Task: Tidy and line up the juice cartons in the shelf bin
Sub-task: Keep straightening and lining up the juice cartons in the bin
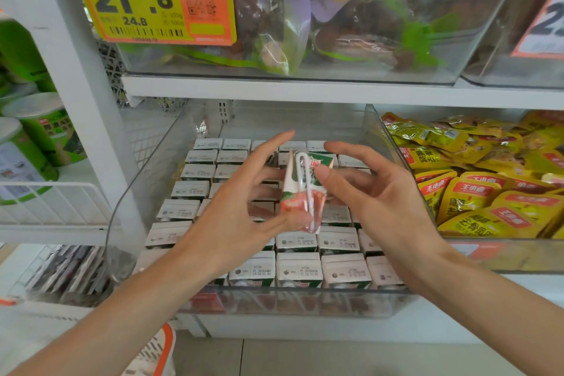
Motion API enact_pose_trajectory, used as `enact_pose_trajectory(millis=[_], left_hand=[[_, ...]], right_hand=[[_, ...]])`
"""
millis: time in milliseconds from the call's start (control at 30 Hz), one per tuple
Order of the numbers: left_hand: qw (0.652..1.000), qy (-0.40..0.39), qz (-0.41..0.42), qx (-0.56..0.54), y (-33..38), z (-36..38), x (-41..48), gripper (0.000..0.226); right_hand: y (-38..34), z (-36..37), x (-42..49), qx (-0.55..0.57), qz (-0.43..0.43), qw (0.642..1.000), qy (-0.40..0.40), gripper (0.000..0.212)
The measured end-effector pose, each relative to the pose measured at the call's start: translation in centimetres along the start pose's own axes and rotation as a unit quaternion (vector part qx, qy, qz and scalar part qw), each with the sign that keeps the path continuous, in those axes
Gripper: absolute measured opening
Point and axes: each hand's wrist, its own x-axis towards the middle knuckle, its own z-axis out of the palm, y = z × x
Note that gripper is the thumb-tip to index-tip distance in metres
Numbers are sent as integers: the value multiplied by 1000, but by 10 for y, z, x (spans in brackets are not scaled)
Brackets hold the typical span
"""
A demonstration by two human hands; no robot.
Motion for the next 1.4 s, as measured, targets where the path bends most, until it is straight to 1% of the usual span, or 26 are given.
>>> enact_pose_trajectory(millis=[67,100,133,200,267,367,433,467,500,633,700,767,900,967,1033,1133,1267,1333,1400], left_hand=[[999,-32,6,11,1,0,-1,111],[999,-45,8,23,2,0,-1,113],[998,-52,10,35,3,1,-2,111],[998,-47,14,42,3,2,-1,96],[998,-27,23,42,1,1,-1,80],[1000,7,17,13,-1,0,2,62],[1000,23,14,-11,-4,-1,3,55],[999,28,15,-18,-5,-1,4,53],[999,31,16,-29,-6,-1,4,50],[996,34,11,-76,-5,-1,6,39],[996,36,4,-80,-4,0,6,38],[996,38,-8,-82,-5,0,6,36],[996,62,-20,-53,-2,-2,6,38],[994,96,-26,-48,0,-6,6,40],[991,120,-37,-45,-1,-8,7,47],[993,108,-37,-30,-2,-8,5,56],[994,100,-35,16,-4,-8,5,74],[995,96,-39,13,-5,-9,6,84],[997,75,-27,23,-6,-10,6,93]], right_hand=[[1,0,1,-5,29,999,11,32],[1,-1,2,-4,43,999,16,28],[2,0,2,2,56,998,20,23],[2,1,3,13,79,997,24,18],[3,2,4,9,90,996,24,18],[5,3,6,-17,104,994,-6,29],[7,3,7,-27,110,993,-34,26],[8,3,8,-31,108,993,-45,24],[9,2,8,-36,104,993,-53,26],[13,-1,5,-119,42,989,-83,53],[14,-2,3,-138,9,987,-87,50],[15,-3,3,-132,-2,988,-80,44],[16,-4,4,-136,0,989,-52,39],[15,-4,5,-145,-3,989,-38,34],[15,-3,6,-130,-4,991,-35,33],[13,-2,6,-88,35,995,-29,31],[11,-1,7,-70,73,995,-22,34],[9,-1,7,-71,80,994,-26,37],[9,0,6,-85,69,994,-30,36]])
